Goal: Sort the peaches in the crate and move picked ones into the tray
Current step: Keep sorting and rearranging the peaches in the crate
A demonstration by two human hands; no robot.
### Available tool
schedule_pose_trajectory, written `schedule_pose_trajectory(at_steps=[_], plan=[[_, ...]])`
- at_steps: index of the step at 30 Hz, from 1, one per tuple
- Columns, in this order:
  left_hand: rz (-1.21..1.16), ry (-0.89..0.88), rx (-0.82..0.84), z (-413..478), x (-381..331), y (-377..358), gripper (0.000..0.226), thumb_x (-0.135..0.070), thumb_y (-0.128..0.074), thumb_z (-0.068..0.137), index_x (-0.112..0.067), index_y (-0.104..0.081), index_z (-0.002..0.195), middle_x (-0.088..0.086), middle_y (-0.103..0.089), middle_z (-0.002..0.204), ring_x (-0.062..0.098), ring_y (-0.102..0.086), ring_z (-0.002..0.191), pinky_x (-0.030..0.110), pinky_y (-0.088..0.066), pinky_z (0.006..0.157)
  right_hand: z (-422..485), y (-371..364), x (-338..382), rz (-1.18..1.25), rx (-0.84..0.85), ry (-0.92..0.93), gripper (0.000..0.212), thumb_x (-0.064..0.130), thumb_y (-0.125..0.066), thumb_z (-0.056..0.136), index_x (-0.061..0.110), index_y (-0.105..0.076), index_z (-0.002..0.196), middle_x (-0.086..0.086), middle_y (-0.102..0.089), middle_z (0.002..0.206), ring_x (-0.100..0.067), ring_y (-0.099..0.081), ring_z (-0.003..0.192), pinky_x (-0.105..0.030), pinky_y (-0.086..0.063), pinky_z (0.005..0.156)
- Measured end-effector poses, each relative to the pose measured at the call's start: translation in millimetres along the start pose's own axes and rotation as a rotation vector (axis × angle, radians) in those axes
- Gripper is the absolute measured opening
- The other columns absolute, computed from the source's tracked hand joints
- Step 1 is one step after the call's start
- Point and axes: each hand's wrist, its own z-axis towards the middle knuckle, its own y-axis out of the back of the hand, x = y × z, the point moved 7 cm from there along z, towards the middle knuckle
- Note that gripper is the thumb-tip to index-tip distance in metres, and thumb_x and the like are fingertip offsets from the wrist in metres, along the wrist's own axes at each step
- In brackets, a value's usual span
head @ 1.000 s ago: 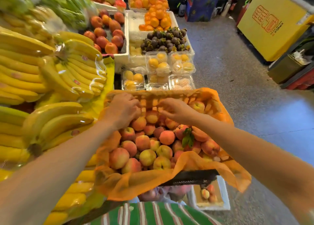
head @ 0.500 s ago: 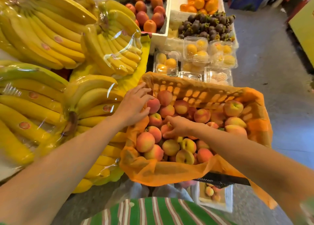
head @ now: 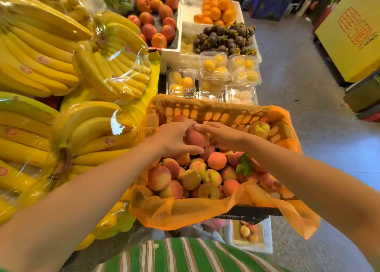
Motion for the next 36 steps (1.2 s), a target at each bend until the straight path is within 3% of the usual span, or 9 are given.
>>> schedule_pose_trajectory(at_steps=[5,9,13,16,19,24,27,32,36], plan=[[-0.259,0.17,0.09,3.9,8.1,-5.9,0.061,-0.049,-0.073,0.061,-0.037,-0.053,0.117,-0.005,-0.058,0.119,0.018,-0.058,0.107,0.041,-0.051,0.092,-10.6,4.6,-15.3,-0.032,-0.031,-0.024,0.05,0.047,-0.032,0.101,0.004,-0.05,0.119,-0.022,-0.067,0.097,-0.029,-0.064,0.079,-0.031,-0.052,0.071],[-0.573,0.266,0.218,-7.4,19.2,-10.0,0.054,-0.009,-0.075,0.067,-0.034,-0.059,0.112,-0.003,-0.053,0.123,0.02,-0.059,0.108,0.033,-0.055,0.086,-16.0,-14.5,-46.7,-0.654,0.218,0.008,0.028,0.023,-0.057,0.095,0.013,-0.058,0.122,-0.012,-0.066,0.113,-0.026,-0.063,0.101,-0.035,-0.051,0.084],[-0.732,0.317,0.301,-15.4,16.7,-14.2,0.061,0.01,-0.065,0.067,-0.033,-0.064,0.111,0.001,-0.052,0.124,0.018,-0.058,0.102,0.025,-0.051,0.07,-25.9,-48.9,-70.4,-1.022,0.489,0.0,0.049,0.025,-0.072,0.084,0.025,-0.056,0.13,0.002,-0.058,0.125,-0.016,-0.053,0.109,-0.028,-0.045,0.087],[-0.802,0.345,0.347,-17.3,16.7,-18.0,0.065,0.009,-0.062,0.058,-0.029,-0.066,0.111,0.01,-0.054,0.122,0.021,-0.057,0.094,0.024,-0.049,0.063,-24.0,-58.7,-78.3,-1.284,0.535,0.111,0.064,0.032,-0.073,0.081,0.031,-0.046,0.139,0.002,-0.051,0.131,-0.015,-0.038,0.103,-0.028,-0.033,0.085],[-0.904,0.393,0.356,-16.8,18.9,-21.0,0.067,0.02,-0.056,0.062,-0.026,-0.067,0.109,0.014,-0.052,0.125,0.031,-0.058,0.106,0.033,-0.055,0.071,-22.9,-62.2,-77.3,-1.345,0.529,0.211,0.065,0.033,-0.074,0.08,0.027,-0.046,0.139,0.002,-0.052,0.132,-0.014,-0.034,0.102,-0.028,-0.032,0.085],[-1.027,0.445,0.434,-12.9,15.9,-24.5,0.068,0.021,-0.058,0.064,-0.024,-0.064,0.115,0.017,-0.052,0.129,0.038,-0.058,0.115,0.052,-0.049,0.097,-25.2,-41.5,-64.6,-1.104,0.38,0.105,0.067,0.036,-0.078,0.076,0.022,-0.049,0.136,-0.001,-0.051,0.13,-0.018,-0.045,0.116,-0.03,-0.04,0.094],[-1.051,0.461,0.485,-9.6,9.7,-27.4,0.058,0.013,-0.066,0.077,-0.02,-0.056,0.123,0.015,-0.054,0.125,0.034,-0.06,0.113,0.043,-0.052,0.094,-32.9,-6.1,-47.0,-0.815,0.245,-0.05,0.068,0.038,-0.07,0.084,0.022,-0.039,0.142,0.006,-0.041,0.136,-0.008,-0.039,0.121,-0.025,-0.036,0.098],[-1.036,0.433,0.409,10.3,4.2,-32.3,0.023,-0.017,-0.069,0.085,-0.023,-0.061,0.106,0.005,-0.054,0.113,0.019,-0.056,0.098,0.031,-0.047,0.08,-51.9,52.8,-31.5,-0.454,-0.039,-0.104,0.047,0.038,-0.054,0.095,0.012,-0.044,0.133,-0.009,-0.051,0.129,-0.029,-0.055,0.115,-0.032,-0.05,0.082],[-0.892,0.423,0.385,24.2,4.2,-36.7,0.033,-0.026,-0.071,0.084,-0.029,-0.061,0.115,0.002,-0.053,0.119,0.023,-0.055,0.105,0.037,-0.048,0.083,-56.8,97.0,-22.4,-0.739,-0.333,0.022,0.05,0.052,-0.064,0.084,0.027,-0.045,0.123,-0.001,-0.06,0.105,-0.02,-0.059,0.094,-0.032,-0.049,0.075]])
